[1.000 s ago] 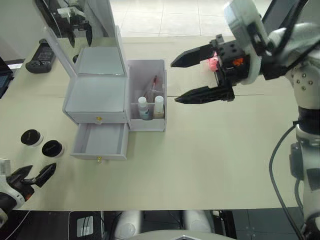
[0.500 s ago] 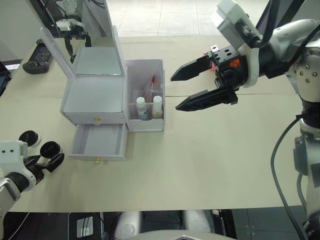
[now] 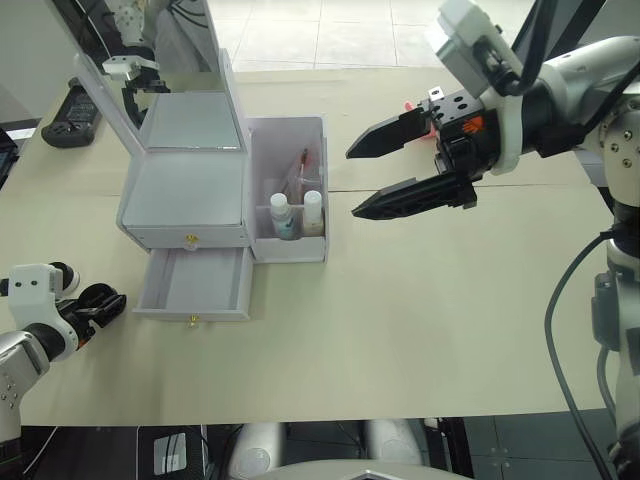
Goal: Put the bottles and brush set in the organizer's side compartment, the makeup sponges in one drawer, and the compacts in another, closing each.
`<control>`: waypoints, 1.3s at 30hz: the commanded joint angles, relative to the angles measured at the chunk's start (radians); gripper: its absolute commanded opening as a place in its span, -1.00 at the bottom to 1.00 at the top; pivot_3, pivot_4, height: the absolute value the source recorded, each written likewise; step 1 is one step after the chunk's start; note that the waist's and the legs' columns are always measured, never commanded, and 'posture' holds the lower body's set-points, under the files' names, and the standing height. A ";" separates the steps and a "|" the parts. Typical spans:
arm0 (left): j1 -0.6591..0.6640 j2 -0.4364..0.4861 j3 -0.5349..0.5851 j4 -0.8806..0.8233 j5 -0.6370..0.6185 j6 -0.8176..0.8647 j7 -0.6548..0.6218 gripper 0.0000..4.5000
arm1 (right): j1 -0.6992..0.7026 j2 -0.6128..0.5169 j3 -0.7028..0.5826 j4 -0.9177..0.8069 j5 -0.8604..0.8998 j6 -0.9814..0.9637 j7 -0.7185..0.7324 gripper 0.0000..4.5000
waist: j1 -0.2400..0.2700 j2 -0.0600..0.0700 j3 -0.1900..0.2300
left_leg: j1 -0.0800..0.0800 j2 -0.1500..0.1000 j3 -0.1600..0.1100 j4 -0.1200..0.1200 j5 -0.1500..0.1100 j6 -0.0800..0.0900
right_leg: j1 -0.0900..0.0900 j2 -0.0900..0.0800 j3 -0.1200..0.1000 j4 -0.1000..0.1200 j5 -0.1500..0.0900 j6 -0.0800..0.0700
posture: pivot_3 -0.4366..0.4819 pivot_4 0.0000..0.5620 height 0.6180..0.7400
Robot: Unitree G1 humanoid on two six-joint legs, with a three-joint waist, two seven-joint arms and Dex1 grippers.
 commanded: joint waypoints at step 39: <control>-0.149 0.342 -0.310 -0.150 0.019 -0.174 -0.524 0.31 | 0.082 -0.045 -0.099 -0.106 0.059 -0.002 -0.083 1.00 | -0.004 -0.001 0.001 | -0.002 0.001 0.001 0.000 0.000 0.000 | -0.001 0.001 0.000 0.000 0.000 0.000 | -0.05 -0.47 1.00</control>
